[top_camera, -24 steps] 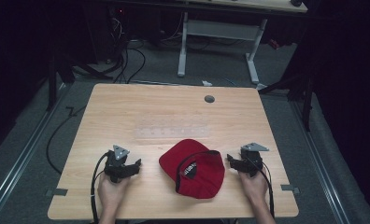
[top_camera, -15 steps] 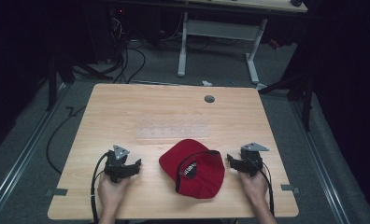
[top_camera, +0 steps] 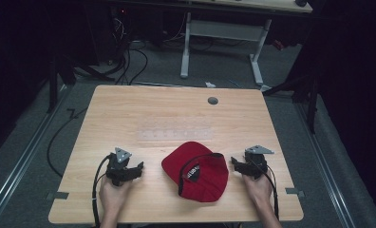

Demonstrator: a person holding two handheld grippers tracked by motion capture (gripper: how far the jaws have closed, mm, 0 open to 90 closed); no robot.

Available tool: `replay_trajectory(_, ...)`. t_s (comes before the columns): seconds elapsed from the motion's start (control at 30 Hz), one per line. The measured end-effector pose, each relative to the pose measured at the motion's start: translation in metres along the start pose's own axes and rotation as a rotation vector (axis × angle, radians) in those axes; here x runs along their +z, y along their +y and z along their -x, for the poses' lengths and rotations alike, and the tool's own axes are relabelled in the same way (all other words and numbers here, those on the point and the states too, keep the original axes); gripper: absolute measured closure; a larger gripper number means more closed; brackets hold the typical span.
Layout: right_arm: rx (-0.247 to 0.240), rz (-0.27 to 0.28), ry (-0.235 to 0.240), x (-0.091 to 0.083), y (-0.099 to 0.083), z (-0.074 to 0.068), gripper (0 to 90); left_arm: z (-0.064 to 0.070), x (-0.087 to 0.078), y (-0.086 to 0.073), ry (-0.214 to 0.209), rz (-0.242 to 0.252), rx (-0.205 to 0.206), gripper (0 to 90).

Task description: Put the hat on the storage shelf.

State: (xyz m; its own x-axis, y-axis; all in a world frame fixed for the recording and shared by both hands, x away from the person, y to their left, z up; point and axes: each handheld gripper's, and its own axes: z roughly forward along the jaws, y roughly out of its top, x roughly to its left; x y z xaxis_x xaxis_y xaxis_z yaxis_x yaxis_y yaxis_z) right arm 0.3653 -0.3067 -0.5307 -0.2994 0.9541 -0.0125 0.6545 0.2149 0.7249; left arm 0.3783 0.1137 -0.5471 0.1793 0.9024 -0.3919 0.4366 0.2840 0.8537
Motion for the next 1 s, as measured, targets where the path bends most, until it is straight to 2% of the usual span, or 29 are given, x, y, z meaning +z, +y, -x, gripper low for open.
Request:
replay_trajectory(0.1,0.002,0.001,-0.003,-0.001,-0.001,0.0,35.6,0.0,0.0,0.0,-0.002,-0.001,0.001,27.2)
replay_trajectory(0.17,0.006,0.005,-0.003,-0.002,-0.001,0.001,39.4,0.0,0.0,0.0,-0.002,0.0,0.001,27.2)
replay_trajectory(0.37,0.052,0.02,0.032,-0.007,-0.006,0.008,42.8,0.0,0.0,0.0,-0.003,-0.001,0.001,26.8)
replay_trajectory(0.47,0.057,0.026,0.039,-0.01,-0.007,0.01,43.0,0.0,0.0,0.0,-0.003,-0.001,0.001,26.8)
replay_trajectory(0.6,0.061,0.054,0.052,-0.015,-0.006,0.01,44.2,0.0,0.0,0.0,-0.003,-0.001,0.001,26.8)
replay_trajectory(0.77,0.092,0.077,0.084,-0.023,-0.004,0.01,45.5,0.0,0.0,0.0,-0.003,0.0,0.0,26.8)
replay_trajectory(1.0,0.081,0.136,0.126,-0.039,0.002,0.007,46.0,0.0,0.0,0.0,-0.004,-0.002,0.002,26.8)
